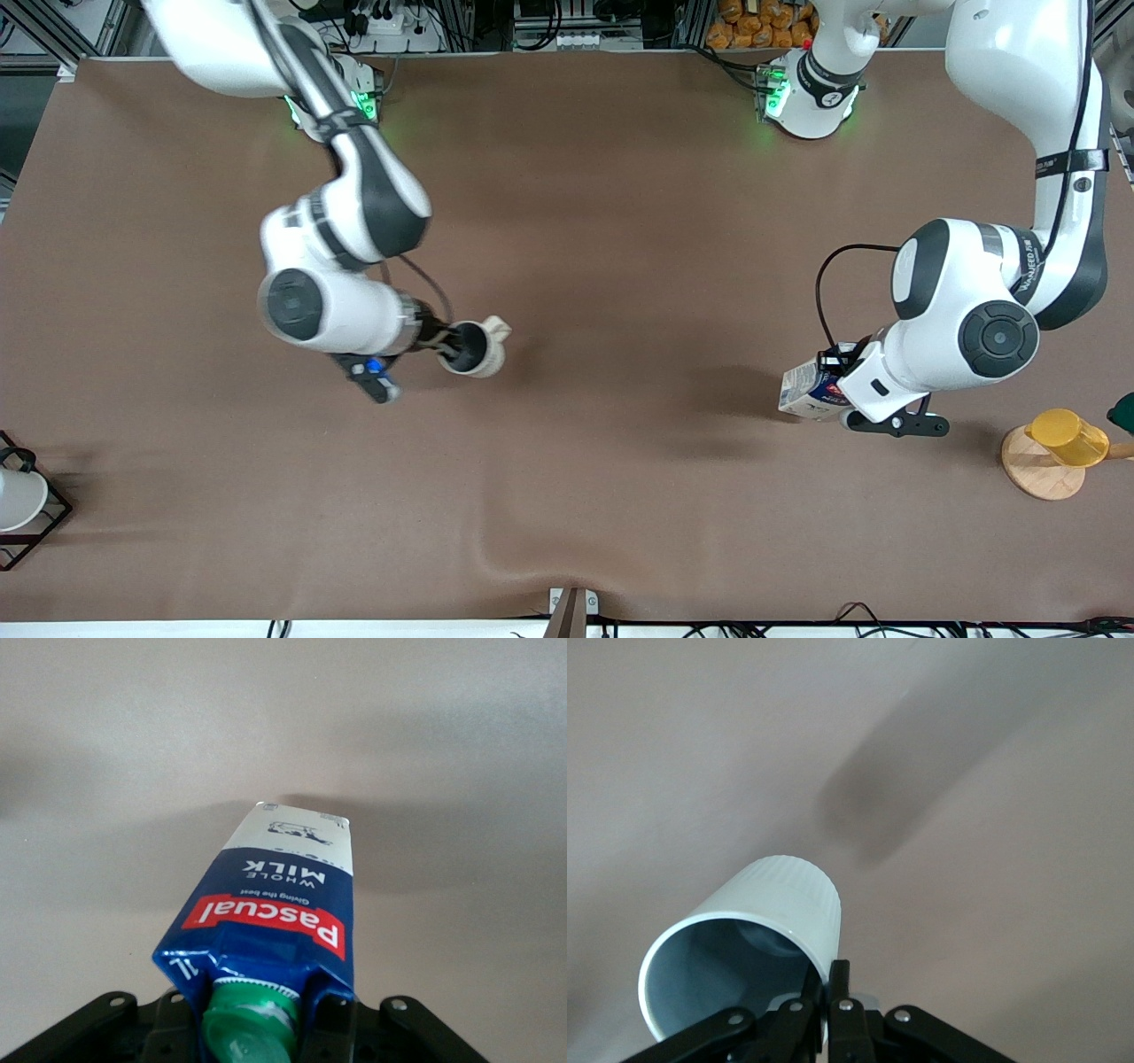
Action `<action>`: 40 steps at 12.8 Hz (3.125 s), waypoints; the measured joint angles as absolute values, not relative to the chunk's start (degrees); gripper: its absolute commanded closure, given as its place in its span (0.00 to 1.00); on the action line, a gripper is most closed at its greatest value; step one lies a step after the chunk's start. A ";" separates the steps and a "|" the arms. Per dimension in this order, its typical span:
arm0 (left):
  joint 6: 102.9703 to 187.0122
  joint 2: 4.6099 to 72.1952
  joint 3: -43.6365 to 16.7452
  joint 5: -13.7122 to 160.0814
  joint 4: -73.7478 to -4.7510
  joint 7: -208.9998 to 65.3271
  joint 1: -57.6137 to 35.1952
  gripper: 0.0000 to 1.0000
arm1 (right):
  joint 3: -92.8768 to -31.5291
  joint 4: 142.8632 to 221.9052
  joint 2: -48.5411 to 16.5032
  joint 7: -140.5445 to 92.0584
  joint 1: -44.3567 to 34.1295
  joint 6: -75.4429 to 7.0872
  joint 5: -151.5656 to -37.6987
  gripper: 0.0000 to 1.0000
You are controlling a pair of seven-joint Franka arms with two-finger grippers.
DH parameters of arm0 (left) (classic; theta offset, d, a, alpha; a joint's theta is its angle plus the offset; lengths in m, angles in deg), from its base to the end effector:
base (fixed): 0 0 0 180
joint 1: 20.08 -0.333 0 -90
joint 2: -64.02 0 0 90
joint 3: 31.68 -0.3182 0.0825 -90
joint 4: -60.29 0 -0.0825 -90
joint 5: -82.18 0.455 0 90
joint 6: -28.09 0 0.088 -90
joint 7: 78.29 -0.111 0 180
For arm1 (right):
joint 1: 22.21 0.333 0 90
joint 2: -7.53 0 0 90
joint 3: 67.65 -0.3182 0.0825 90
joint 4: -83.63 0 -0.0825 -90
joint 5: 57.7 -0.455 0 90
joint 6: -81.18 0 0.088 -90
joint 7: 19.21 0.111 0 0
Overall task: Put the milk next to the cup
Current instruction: 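Carry the white mug toward the table center with the right gripper, then set the mug down and open the right gripper, then withdraw the right gripper while the left gripper lifts the milk carton, then carry the milk carton toward the mug with the left gripper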
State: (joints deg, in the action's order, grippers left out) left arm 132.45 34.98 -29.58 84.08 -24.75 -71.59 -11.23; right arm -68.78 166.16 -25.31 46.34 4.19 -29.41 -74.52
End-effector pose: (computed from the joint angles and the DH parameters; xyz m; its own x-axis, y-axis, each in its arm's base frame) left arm 0.7313 -0.1350 0.3368 0.9830 -0.0781 -0.1659 -0.0846 -0.9959 -0.0321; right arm 0.6725 0.3718 0.3204 0.6820 -0.6723 -0.2879 -0.7068 -0.7071 -0.0233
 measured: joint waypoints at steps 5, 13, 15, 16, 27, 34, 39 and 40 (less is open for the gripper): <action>132.45 34.98 -29.58 84.08 -24.75 -71.59 -11.23 1.00 | -68.68 161.51 -34.03 54.91 11.86 -41.14 -74.55 1.00; 132.45 35.08 -29.57 84.08 -24.72 -71.59 -11.22 1.00 | -67.21 157.64 -37.83 55.42 13.21 -37.00 -74.43 0.00; 132.45 35.84 -29.42 84.08 -24.52 -71.30 -11.17 1.00 | -66.43 152.82 -36.58 55.45 10.84 -24.75 -74.41 0.00; 132.44 36.45 -28.84 84.07 -24.48 -69.90 -11.19 1.00 | -66.27 150.46 -35.53 55.18 8.52 -18.18 -74.38 0.00; 122.46 39.84 -1.68 84.09 -24.56 -30.69 -9.62 1.00 | -66.02 149.57 -25.59 -0.33 -19.58 2.04 -60.16 0.00; 127.06 33.21 -3.77 84.39 -20.26 -17.04 5.36 1.00 | -66.77 160.46 -16.30 -9.61 -24.81 -5.17 -60.09 0.00; 133.81 28.58 -17.23 84.40 -17.03 -17.04 16.65 1.00 | -67.01 181.43 5.41 -9.61 -24.80 -11.19 -60.02 0.00; 133.88 27.57 -18.53 84.40 -16.00 -17.04 17.89 1.00 | -67.01 182.43 7.20 -9.61 -24.80 -11.21 -59.98 0.00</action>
